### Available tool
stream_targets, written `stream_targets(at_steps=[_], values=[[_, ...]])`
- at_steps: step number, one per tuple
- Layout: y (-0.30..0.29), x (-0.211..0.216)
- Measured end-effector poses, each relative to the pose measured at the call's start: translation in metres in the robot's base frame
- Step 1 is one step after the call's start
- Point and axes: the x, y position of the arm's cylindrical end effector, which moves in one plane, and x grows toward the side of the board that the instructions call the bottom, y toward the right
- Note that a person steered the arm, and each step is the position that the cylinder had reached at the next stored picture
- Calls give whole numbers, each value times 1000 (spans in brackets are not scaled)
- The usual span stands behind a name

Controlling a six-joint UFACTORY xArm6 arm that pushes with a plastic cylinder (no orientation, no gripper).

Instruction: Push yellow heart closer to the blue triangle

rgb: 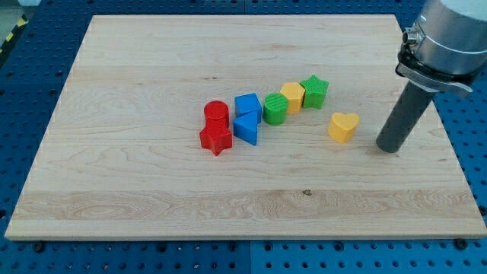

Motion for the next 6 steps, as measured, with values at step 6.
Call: stream_targets(at_steps=[6], values=[[-93, 39]])
